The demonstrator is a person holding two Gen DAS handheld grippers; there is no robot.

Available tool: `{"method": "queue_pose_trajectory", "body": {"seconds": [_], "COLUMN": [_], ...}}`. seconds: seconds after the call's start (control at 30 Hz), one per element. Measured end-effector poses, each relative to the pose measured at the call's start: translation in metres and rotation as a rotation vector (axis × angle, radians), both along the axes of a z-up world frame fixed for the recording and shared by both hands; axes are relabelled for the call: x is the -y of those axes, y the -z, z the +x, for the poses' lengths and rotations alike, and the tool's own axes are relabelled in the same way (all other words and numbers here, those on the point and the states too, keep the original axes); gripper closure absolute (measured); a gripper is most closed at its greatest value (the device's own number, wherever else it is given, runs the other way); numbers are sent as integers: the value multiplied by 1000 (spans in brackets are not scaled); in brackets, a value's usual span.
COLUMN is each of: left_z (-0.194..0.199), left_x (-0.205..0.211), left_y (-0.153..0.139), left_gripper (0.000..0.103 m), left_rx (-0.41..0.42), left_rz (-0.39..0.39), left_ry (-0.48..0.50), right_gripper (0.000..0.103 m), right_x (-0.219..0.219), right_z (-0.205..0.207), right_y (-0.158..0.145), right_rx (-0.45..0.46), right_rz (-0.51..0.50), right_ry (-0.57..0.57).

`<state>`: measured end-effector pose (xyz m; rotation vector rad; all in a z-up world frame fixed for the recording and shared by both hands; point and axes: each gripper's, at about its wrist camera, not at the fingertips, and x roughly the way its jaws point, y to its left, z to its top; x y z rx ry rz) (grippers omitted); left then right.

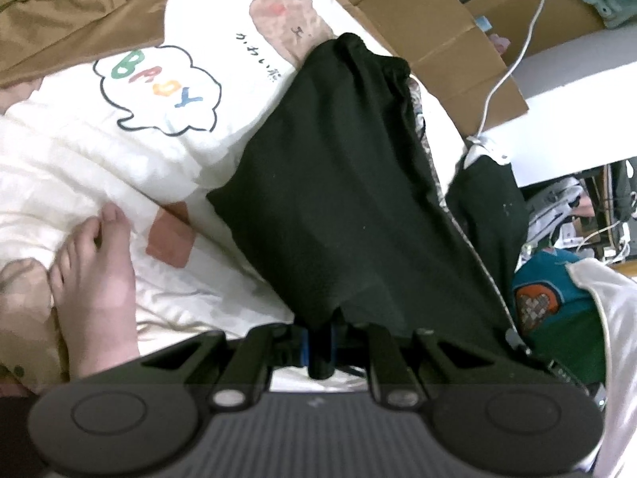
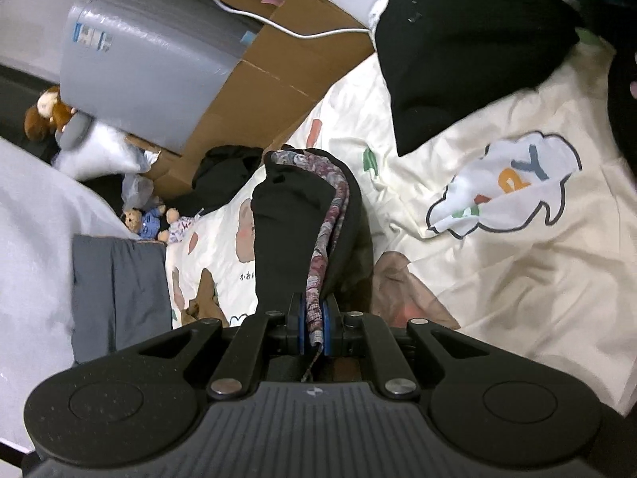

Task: Fold clothes

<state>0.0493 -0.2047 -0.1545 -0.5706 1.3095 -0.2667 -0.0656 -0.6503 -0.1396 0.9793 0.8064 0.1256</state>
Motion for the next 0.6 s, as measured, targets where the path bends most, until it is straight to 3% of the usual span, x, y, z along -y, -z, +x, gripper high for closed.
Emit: {"method": "queue_pose_trajectory", "body": {"seconds": [0.6], "left_z": [57], "left_x": [-18], "left_y": [-2], "left_gripper": [93], "left_rx": [32], "left_rz": [49], "left_ry": [7], "right_gripper": [94], "right_x": [-3], "right_z": [60], "right_y": [6], "right_rx": [29], "right_rz": [-5], "right_ry": [-13]}}
